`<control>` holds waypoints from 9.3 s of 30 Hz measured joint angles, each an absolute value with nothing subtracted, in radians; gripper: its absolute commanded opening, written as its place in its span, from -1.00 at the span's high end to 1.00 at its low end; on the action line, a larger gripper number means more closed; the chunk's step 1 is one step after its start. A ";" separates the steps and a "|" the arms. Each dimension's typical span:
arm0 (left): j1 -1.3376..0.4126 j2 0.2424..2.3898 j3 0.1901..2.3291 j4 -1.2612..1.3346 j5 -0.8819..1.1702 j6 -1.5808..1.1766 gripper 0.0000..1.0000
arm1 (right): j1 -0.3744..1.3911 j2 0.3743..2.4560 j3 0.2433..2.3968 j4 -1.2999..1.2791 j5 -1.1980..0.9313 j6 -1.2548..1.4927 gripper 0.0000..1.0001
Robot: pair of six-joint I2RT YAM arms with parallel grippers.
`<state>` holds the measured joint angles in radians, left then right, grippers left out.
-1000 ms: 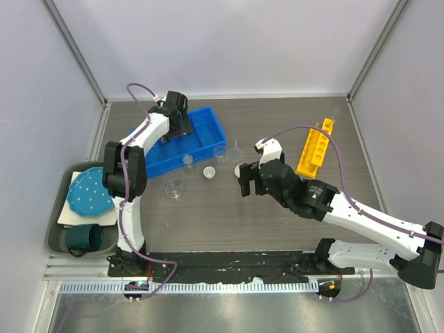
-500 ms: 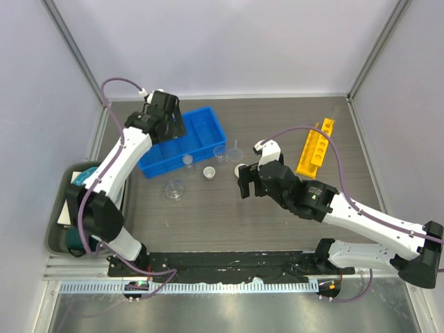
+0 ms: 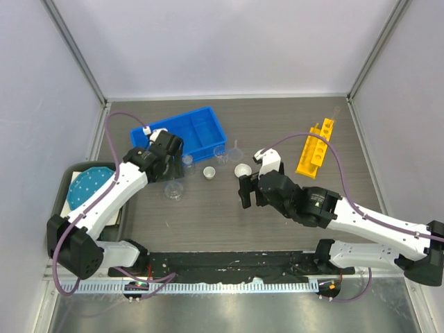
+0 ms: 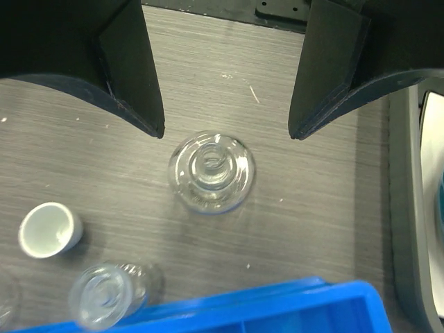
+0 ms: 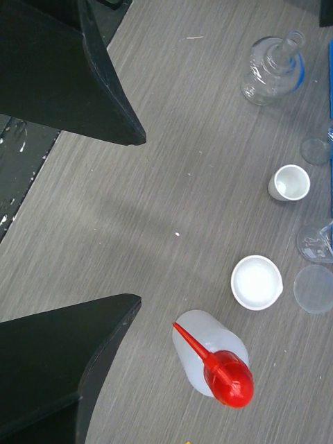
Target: Organize the chemistry lab equipment
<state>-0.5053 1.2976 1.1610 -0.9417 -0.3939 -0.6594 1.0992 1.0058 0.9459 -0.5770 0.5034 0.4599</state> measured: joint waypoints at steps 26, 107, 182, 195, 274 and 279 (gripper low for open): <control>-0.524 1.400 1.015 -0.818 -0.374 -0.703 -0.12 | 1.249 1.021 0.946 -0.645 0.626 0.527 -0.87; -0.018 1.898 1.778 -0.988 -0.219 -0.519 1.00 | 1.269 0.913 0.926 -0.694 0.640 0.529 -0.87; -0.503 1.806 1.580 -0.910 -0.273 -0.628 -0.46 | 1.269 0.844 0.877 -0.690 0.624 0.551 -0.90; -0.509 1.836 1.531 -0.874 -0.281 -0.625 -0.63 | 1.269 0.846 0.854 -0.704 0.620 0.556 -0.89; -0.183 1.683 1.566 -0.973 -0.290 -0.545 1.00 | 1.281 0.907 0.808 -0.633 0.563 0.564 -0.89; -0.117 1.729 1.567 -0.962 -0.276 -0.539 1.00 | 1.282 0.908 0.783 -0.629 0.559 0.571 -0.89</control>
<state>-0.1173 1.7287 1.5665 -0.9623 -0.2760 -0.5392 1.2816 0.9077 0.7830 -0.6289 0.5587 0.5709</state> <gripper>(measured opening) 0.525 0.946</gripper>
